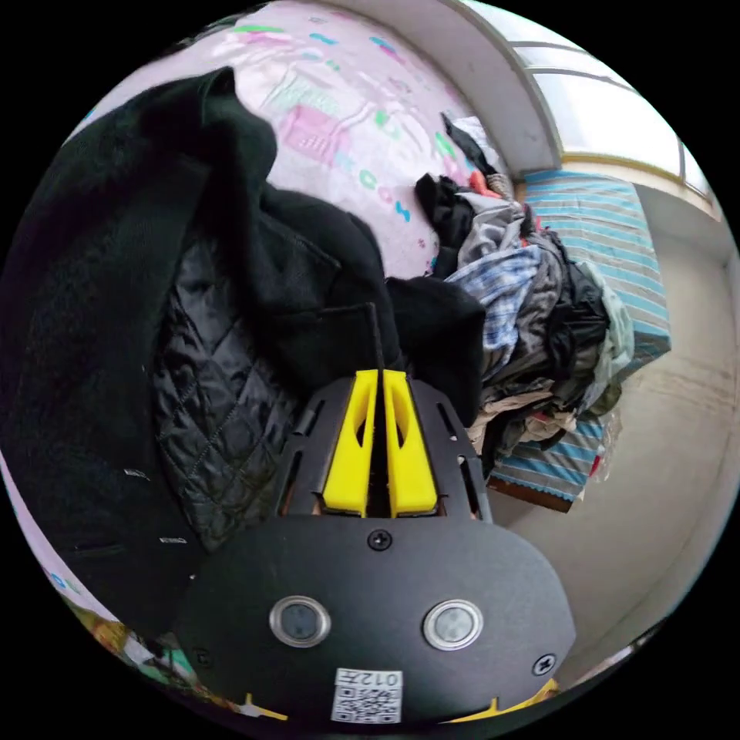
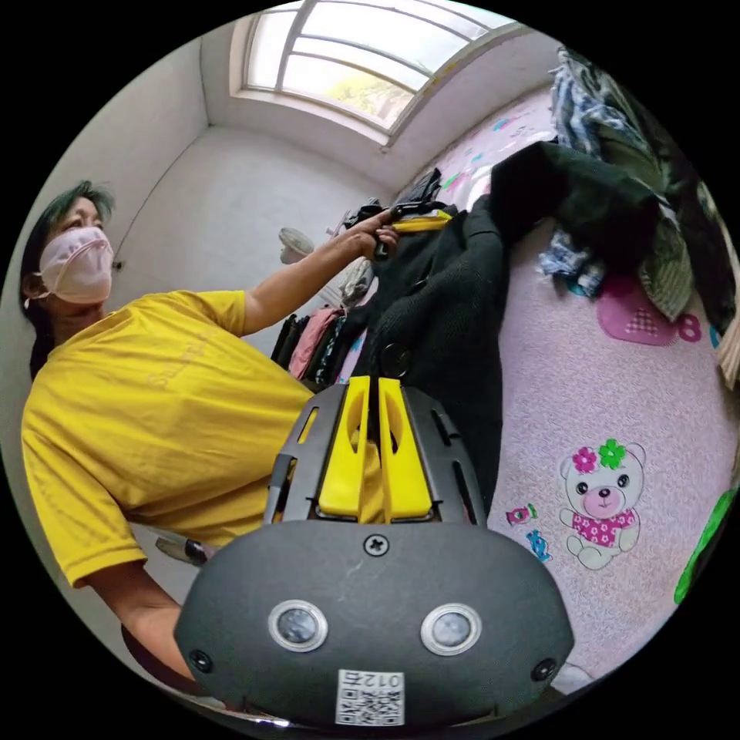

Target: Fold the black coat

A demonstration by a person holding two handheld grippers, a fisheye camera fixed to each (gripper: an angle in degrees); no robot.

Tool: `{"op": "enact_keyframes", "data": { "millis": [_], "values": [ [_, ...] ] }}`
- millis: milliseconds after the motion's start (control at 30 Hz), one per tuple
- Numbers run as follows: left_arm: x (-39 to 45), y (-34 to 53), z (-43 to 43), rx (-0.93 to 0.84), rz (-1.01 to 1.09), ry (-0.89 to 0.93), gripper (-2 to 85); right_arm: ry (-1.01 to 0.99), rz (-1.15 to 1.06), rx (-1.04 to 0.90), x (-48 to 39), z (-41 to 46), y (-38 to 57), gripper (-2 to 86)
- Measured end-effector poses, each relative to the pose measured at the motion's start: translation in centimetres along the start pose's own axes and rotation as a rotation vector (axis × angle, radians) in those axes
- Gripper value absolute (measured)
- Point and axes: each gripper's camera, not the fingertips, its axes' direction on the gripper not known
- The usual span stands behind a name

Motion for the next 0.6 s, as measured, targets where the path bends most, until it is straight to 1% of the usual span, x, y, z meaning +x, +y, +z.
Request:
{"op": "enact_keyframes", "data": {
  "millis": [100, 167, 200, 233, 267, 300, 367, 400, 500, 567, 600],
  "values": [
    [1.8, -1.2, -3.5, 0.038, 0.111, 0.060, 1.1, -0.088, -0.088, -0.055, -1.5, 2.7, -1.6, 1.4],
    [4.4, -2.3, -7.1, 0.135, 0.224, 0.152, 0.8, -0.144, -0.144, -0.113, -2.3, 5.1, -3.0, 1.4],
    [5.2, -2.6, -8.2, 0.160, 0.245, 0.178, 0.8, -0.146, -0.182, -0.162, -2.9, 7.1, -4.2, 1.4],
    [6.9, -3.2, -10.4, 0.203, 0.309, 0.214, 0.7, -0.136, -0.225, -0.218, -3.5, 9.2, -5.4, 1.4],
    [8.8, -3.5, -12.5, 0.261, 0.394, 0.229, 0.7, -0.129, -0.248, -0.250, -3.7, 10.4, -6.0, 1.4],
    [9.7, -3.6, -13.5, 0.275, 0.432, 0.220, 0.7, -0.112, -0.281, -0.310, -4.0, 12.9, -7.2, 1.4],
    [12.3, -4.1, -16.0, 0.290, 0.512, 0.089, 0.8, -0.108, -0.297, -0.372, -3.6, 16.8, -8.9, 1.4],
    [12.5, -4.2, -16.2, 0.280, 0.515, 0.068, 0.8, -0.123, -0.284, -0.401, -2.9, 19.4, -9.9, 1.4],
    [11.1, -4.3, -15.2, 0.152, 0.467, -0.003, 1.2, -0.193, -0.235, -0.512, -1.4, 25.5, -11.2, 1.4],
    [8.1, -3.1, -13.0, 0.126, 0.395, -0.192, 2.1, -0.190, -0.237, -0.557, -1.3, 27.6, -11.0, 1.3],
    [7.3, -2.7, -12.2, 0.111, 0.375, -0.227, 2.5, -0.177, -0.244, -0.571, -1.2, 28.1, -10.7, 1.3]
  ]
}}
